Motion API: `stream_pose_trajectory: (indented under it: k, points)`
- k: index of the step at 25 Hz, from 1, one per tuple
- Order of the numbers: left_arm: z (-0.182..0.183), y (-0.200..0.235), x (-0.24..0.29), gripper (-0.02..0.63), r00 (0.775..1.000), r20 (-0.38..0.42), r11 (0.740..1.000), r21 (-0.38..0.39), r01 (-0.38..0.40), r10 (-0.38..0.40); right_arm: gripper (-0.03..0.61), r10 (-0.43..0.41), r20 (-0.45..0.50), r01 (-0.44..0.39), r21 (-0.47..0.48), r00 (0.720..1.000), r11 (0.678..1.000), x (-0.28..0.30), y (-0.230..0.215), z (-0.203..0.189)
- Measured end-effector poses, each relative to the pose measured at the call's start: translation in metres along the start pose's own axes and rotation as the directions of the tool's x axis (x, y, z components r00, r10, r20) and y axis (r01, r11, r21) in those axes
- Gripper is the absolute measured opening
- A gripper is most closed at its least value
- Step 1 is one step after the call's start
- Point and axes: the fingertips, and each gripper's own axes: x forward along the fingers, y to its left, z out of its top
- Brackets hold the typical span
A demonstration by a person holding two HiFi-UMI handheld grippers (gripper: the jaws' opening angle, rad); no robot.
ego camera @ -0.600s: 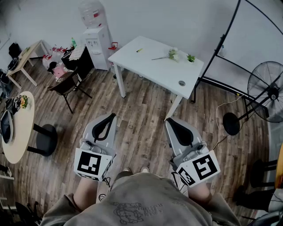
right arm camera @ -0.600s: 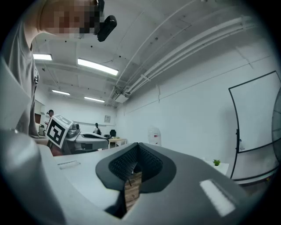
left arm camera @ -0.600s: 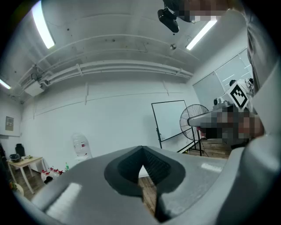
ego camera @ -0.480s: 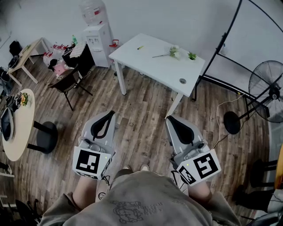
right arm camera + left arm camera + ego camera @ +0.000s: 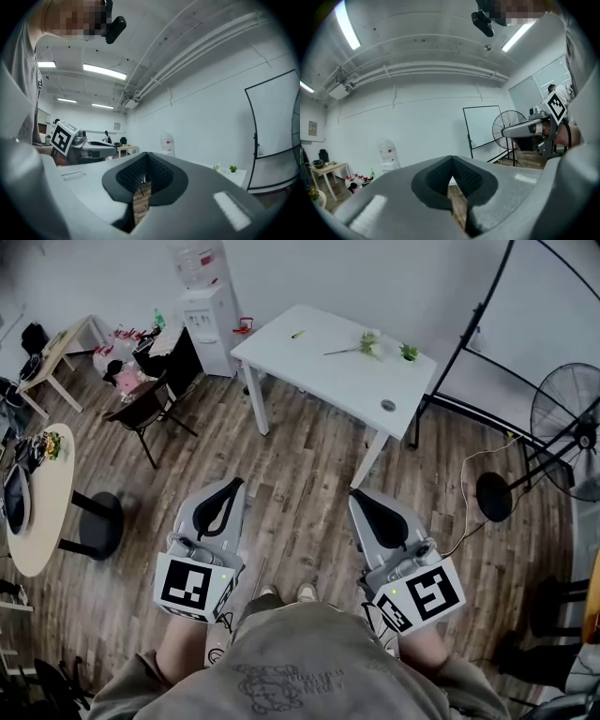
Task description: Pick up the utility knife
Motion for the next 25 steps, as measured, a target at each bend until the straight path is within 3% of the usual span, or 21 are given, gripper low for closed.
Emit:
stream_pose_trajectory:
  k: [14, 15, 16, 17, 25]
  points:
    - [0.0, 0.001, -0.009, 0.0, 1.0, -0.008, 0.999, -0.034, -0.024, 0.024, 0.029, -0.021, 0.015, 0.021, 0.005, 1.0, 1.0, -0.003, -0.004, 0.001]
    - [-0.001, 0.001, -0.009, 0.0, 1.0, -0.006, 0.999, -0.034, -0.024, 0.024, 0.064, -0.02, 0.018, 0.02, 0.005, 1.0, 1.0, -0.003, -0.005, 0.003]
    - [0.0, 0.002, -0.008, 0.0, 1.0, -0.004, 0.999, -0.032, -0.026, 0.026, 0.178, -0.019, 0.019, 0.018, 0.002, 1.0, 1.0, -0.002, -0.006, 0.004]
    - [0.0, 0.004, -0.006, 0.0, 1.0, -0.002, 0.999, -0.03, -0.029, 0.029, 0.233, -0.02, 0.021, 0.02, -0.001, 1.0, 1.0, 0.0, -0.009, 0.005]
    - [-0.01, 0.023, 0.012, 0.0, 1.0, -0.005, 0.999, -0.034, -0.028, 0.028, 0.232, -0.017, 0.015, 0.017, -0.009, 1.0, 1.0, 0.022, -0.02, -0.001]
